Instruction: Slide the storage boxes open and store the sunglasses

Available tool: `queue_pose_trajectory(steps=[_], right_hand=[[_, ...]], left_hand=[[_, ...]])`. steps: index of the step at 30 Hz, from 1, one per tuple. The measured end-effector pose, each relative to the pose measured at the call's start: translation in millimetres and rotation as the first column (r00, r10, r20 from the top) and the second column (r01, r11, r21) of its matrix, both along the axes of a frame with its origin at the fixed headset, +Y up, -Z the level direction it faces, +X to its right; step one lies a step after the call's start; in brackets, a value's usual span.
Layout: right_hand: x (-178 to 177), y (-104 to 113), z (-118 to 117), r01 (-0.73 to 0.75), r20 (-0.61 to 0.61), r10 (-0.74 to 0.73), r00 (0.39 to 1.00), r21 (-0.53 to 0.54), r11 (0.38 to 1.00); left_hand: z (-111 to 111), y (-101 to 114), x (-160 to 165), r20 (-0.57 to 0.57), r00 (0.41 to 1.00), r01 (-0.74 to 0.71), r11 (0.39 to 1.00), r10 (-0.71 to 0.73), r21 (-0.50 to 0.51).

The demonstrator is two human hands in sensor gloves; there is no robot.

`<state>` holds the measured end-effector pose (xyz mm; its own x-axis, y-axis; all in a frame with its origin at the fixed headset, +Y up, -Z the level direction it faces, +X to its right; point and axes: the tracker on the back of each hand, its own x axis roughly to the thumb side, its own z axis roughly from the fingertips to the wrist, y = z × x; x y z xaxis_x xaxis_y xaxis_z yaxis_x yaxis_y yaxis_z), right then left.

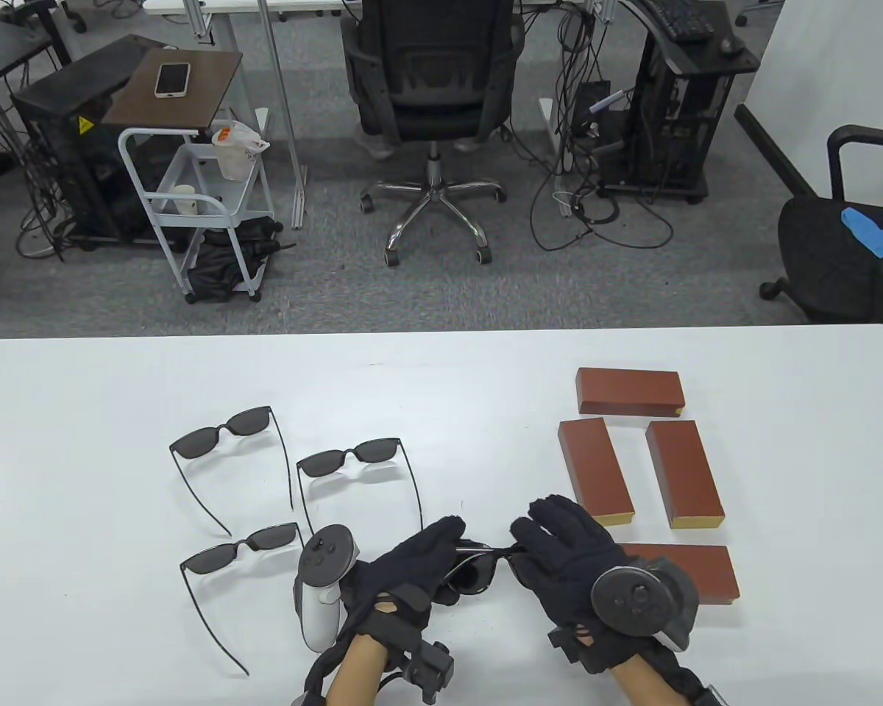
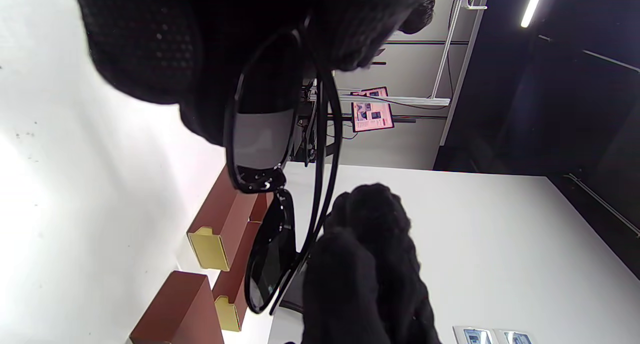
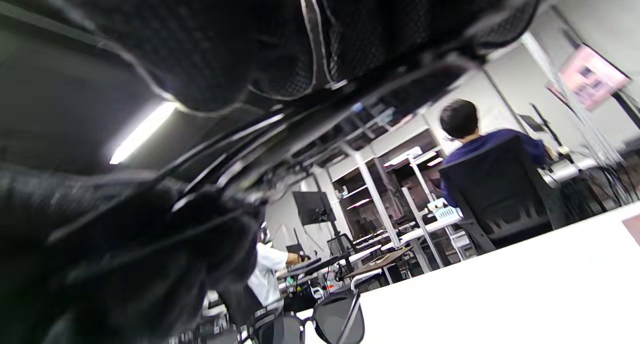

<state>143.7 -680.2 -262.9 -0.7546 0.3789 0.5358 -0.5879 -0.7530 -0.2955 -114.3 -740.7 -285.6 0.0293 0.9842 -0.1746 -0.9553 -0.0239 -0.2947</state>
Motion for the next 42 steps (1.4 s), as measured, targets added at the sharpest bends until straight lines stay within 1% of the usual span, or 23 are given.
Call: queue_pose_trajectory(steps=[3,6,9,12,16,17,19,21,23,24,25,26,27,29,30,31,36,37,42], right_hand=[[-13.6,-0.6,5.5,-0.135,-0.008,0.135,0.991,0.067,0.989],[-18.4,-1.1,7.9,-0.202,0.024,0.201,0.979,0.111,0.973],[-20.3,-4.6,6.6,-0.248,0.048,0.245,0.968,0.075,0.966],[-22.8,-8.2,5.2,-0.286,0.048,0.284,0.958,0.052,0.957],[-29.4,-11.1,5.8,-0.359,0.047,0.357,0.933,0.048,0.932],[-30.9,-12.1,6.0,-0.374,0.047,0.371,0.927,0.047,0.926],[-32.5,-13.0,6.4,-0.384,0.044,0.382,0.923,0.052,0.922],[-33.3,-14.2,6.4,-0.403,0.045,0.401,0.915,0.05,0.914],[-33.8,-16.9,5.7,-0.427,0.042,0.426,0.904,0.038,0.903],[-34.3,-18.6,5.4,-0.437,0.038,0.436,0.899,0.03,0.899],[-35.8,-21.1,4.8,-0.456,0.028,0.455,0.89,0.016,0.89],[-36.6,-22.3,4.5,-0.466,0.024,0.466,0.885,0.006,0.885],[-39.0,-25.9,3.6,-0.493,0.013,0.494,0.87,-0.018,0.87],[-42.9,-31.7,2.1,-0.52,-0.018,0.521,0.854,-0.072,0.851],[-44.7,-34.1,1.9,-0.532,-0.028,0.532,0.846,-0.095,0.841],[-47.1,-36.9,1.8,-0.549,-0.039,0.549,0.835,-0.115,0.828],[-57.1,-50.7,1.4,-0.627,-0.082,0.622,0.779,-0.15,0.765],[-58.0,-52.5,1.3,-0.633,-0.086,0.627,0.774,-0.15,0.76],[-59.6,-61.3,-0.7,-0.655,-0.095,0.649,0.755,-0.154,0.74]], left_hand=[[-0.2,-1.1,0.8,0.011,1.0,-0.009,1.0,0.009,0.001],[-0.3,-0.7,1.4,0.013,1.0,0.026,1.0,-0.027,0.016],[-1.9,-4.4,3.0,0.048,0.998,0.036,0.999,-0.037,0.019],[-3.2,-8.8,3.8,0.064,0.996,0.065,0.998,-0.066,0.013],[-4.2,-13.9,3.9,0.073,0.993,0.089,0.996,-0.09,0.02],[-4.2,-14.6,3.6,0.07,0.993,0.095,0.995,-0.096,0.022],[-3.7,-13.0,1.8,0.045,0.987,0.149,0.988,-0.151,0.045],[-2.8,-8.4,-0.7,-0.01,0.974,0.227,0.971,-0.227,0.078],[-1.7,-2.8,-5.8,-0.083,0.942,0.333,0.933,-0.324,0.135],[-0.5,0.5,-8.2,-0.134,0.91,0.412,0.895,-0.393,0.173],[0.8,4.5,-11.1,-0.196,0.856,0.514,0.829,-0.479,0.222],[1.0,7.5,-12.7,-0.239,0.817,0.574,0.78,-0.525,0.248],[1.5,12.0,-14.4,-0.291,0.766,0.641,0.716,-0.573,0.277],[2.4,19.2,-17.5,-0.376,0.691,0.721,0.623,-0.617,0.303],[2.6,21.3,-18.8,-0.403,0.668,0.742,0.598,-0.625,0.303],[3.0,23.7,-20.5,-0.429,0.648,0.759,0.58,-0.629,0.296],[3.1,26.9,-23.8,-0.448,0.619,0.781,0.564,-0.644,0.268],[3.1,27.2,-23.3,-0.448,0.612,0.787,0.557,-0.651,0.267],[2.4,29.5,-17.2,-0.455,0.536,0.844,0.455,-0.711,0.283]])
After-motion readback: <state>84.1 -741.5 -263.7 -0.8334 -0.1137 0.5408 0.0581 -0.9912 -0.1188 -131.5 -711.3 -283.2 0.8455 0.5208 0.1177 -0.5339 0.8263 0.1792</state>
